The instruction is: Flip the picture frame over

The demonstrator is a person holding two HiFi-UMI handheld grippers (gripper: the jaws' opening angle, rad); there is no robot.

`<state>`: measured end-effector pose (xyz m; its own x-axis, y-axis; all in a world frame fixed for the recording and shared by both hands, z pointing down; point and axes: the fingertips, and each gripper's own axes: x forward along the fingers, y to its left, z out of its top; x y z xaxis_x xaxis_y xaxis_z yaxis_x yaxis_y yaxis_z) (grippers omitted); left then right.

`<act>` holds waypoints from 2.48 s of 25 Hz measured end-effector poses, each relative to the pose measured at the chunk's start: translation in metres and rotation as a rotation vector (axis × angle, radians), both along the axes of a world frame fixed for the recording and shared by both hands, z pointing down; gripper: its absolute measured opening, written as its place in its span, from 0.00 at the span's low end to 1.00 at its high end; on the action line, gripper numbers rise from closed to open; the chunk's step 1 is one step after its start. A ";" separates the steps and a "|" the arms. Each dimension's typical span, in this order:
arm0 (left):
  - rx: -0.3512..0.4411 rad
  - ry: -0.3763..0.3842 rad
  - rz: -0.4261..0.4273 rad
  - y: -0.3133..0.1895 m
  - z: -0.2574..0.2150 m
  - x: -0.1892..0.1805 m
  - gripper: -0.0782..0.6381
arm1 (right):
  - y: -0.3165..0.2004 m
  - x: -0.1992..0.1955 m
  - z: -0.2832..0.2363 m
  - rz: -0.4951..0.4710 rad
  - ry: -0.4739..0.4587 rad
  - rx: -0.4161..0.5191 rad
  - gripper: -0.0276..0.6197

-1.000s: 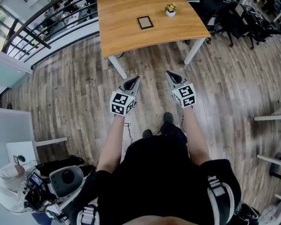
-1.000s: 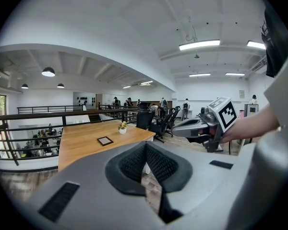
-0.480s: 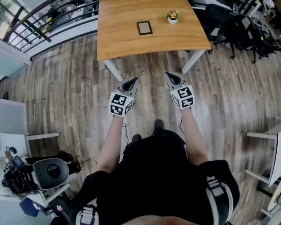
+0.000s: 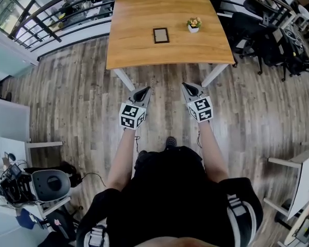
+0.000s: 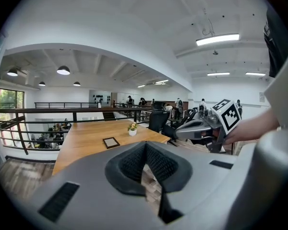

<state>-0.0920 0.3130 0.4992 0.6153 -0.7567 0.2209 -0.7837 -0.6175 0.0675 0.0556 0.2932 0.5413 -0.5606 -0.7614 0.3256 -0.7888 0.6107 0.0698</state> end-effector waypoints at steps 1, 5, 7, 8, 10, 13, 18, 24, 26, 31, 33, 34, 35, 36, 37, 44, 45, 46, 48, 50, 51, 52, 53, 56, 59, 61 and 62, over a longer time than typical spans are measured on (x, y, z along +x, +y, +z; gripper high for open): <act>-0.004 -0.003 -0.002 -0.002 0.002 0.003 0.14 | -0.003 0.002 0.002 -0.003 -0.003 -0.004 0.05; -0.009 -0.006 -0.014 -0.013 0.003 0.013 0.14 | -0.013 0.007 0.003 -0.023 -0.007 -0.008 0.05; -0.007 -0.008 -0.016 -0.019 0.002 0.020 0.14 | -0.019 0.011 0.003 -0.026 -0.013 -0.009 0.05; -0.007 -0.009 -0.016 -0.021 0.001 0.023 0.14 | -0.022 0.014 0.002 -0.025 -0.016 -0.009 0.05; -0.009 -0.012 -0.018 -0.024 0.002 0.028 0.14 | -0.026 0.019 0.003 -0.027 -0.021 -0.012 0.05; -0.011 -0.015 -0.026 -0.026 0.002 0.031 0.14 | -0.031 0.023 0.004 -0.030 -0.028 -0.021 0.05; -0.013 -0.021 -0.040 -0.036 0.001 0.031 0.14 | -0.038 0.023 0.004 -0.042 -0.032 -0.028 0.05; -0.011 -0.025 -0.032 -0.047 -0.002 0.036 0.14 | -0.045 0.027 0.006 -0.035 -0.038 -0.042 0.05; -0.013 -0.025 -0.026 -0.050 0.000 0.035 0.14 | -0.048 0.026 0.007 -0.027 -0.041 -0.045 0.05; -0.022 -0.022 -0.005 -0.063 0.005 0.034 0.14 | -0.058 0.025 0.009 -0.007 -0.039 -0.052 0.05; -0.025 -0.018 0.003 -0.070 0.004 0.033 0.14 | -0.063 0.024 0.009 0.003 -0.041 -0.056 0.05; -0.025 -0.017 0.008 -0.074 0.003 0.032 0.14 | -0.067 0.024 0.008 0.009 -0.042 -0.057 0.05; -0.024 -0.017 0.013 -0.079 0.002 0.031 0.14 | -0.071 0.023 0.006 0.014 -0.043 -0.056 0.05; -0.024 -0.016 0.017 -0.084 0.002 0.029 0.14 | -0.076 0.022 0.005 0.020 -0.045 -0.055 0.05; -0.025 -0.016 0.020 -0.089 0.002 0.028 0.14 | -0.081 0.021 0.004 0.026 -0.046 -0.054 0.05; -0.029 -0.028 0.044 -0.118 0.009 0.018 0.14 | -0.105 0.011 0.013 0.054 -0.051 -0.070 0.05; -0.031 -0.028 0.049 -0.122 0.009 0.016 0.14 | -0.108 0.009 0.013 0.058 -0.052 -0.073 0.05; -0.034 -0.027 0.052 -0.126 0.010 0.013 0.14 | -0.113 0.006 0.013 0.061 -0.053 -0.074 0.05; -0.036 -0.024 0.054 -0.137 0.011 0.008 0.14 | -0.124 0.001 0.013 0.063 -0.053 -0.075 0.05; -0.033 -0.023 0.054 -0.146 0.012 0.003 0.14 | -0.134 -0.005 0.013 0.064 -0.052 -0.075 0.05; -0.031 -0.025 0.056 -0.150 0.012 0.000 0.14 | -0.138 -0.008 0.013 0.065 -0.052 -0.075 0.05; -0.029 -0.028 0.058 -0.153 0.012 -0.003 0.14 | -0.142 -0.011 0.012 0.066 -0.053 -0.075 0.05; -0.028 -0.033 0.060 -0.157 0.012 -0.006 0.14 | -0.146 -0.014 0.012 0.066 -0.055 -0.074 0.05; -0.025 -0.035 0.060 -0.171 0.009 -0.018 0.14 | -0.159 -0.024 0.009 0.067 -0.059 -0.073 0.05; -0.029 -0.030 0.063 -0.186 0.010 -0.028 0.14 | -0.171 -0.035 0.011 0.068 -0.058 -0.080 0.05; -0.036 -0.028 0.070 -0.193 0.014 -0.031 0.14 | -0.176 -0.040 0.014 0.070 -0.053 -0.086 0.05; -0.039 -0.028 0.076 -0.196 0.016 -0.031 0.14 | -0.178 -0.040 0.015 0.072 -0.050 -0.088 0.05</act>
<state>-0.1227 0.1171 0.5147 0.6637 -0.6986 0.2672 -0.7367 -0.6724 0.0718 0.0157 0.1154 0.5567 -0.5225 -0.7701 0.3661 -0.8322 0.5540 -0.0225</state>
